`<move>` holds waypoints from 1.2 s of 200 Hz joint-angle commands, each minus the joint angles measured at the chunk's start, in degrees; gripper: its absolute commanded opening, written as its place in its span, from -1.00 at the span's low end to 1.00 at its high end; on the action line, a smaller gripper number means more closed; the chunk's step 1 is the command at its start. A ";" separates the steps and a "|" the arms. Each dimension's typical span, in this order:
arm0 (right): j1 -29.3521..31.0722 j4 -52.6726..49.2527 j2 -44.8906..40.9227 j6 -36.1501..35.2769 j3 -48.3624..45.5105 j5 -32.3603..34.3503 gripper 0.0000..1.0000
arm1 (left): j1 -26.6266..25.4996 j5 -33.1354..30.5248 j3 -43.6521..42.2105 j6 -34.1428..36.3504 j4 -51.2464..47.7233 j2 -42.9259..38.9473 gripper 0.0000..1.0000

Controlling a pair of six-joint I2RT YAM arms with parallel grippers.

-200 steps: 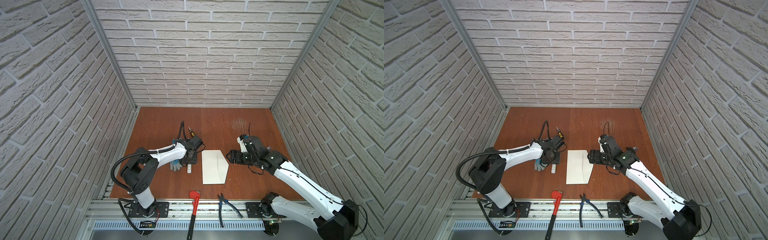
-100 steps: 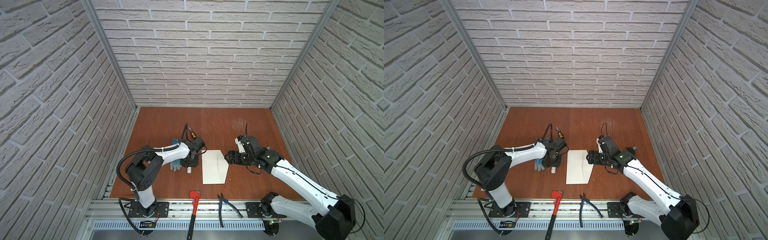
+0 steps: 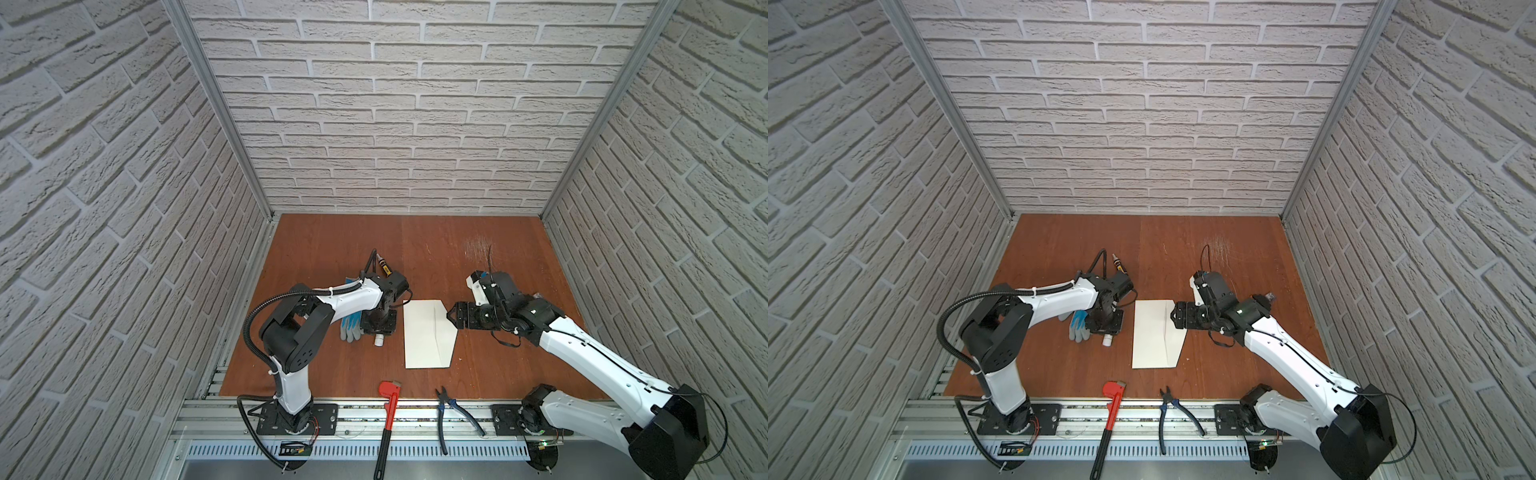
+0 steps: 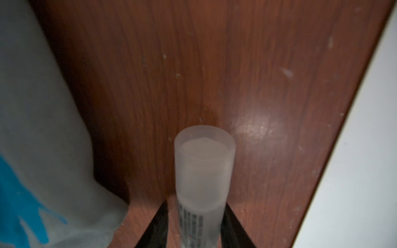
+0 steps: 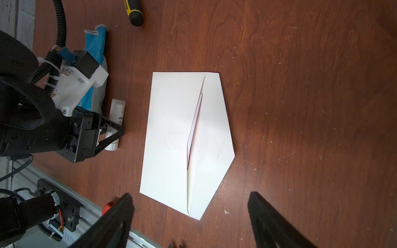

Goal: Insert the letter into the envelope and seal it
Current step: 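Lift the glue stick upright with the left gripper while the right gripper moves toward it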

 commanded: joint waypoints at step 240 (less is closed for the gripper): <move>0.45 -4.72 -3.08 8.51 14.15 3.75 0.62 | -1.93 6.28 6.81 16.48 -1.21 -10.86 -0.67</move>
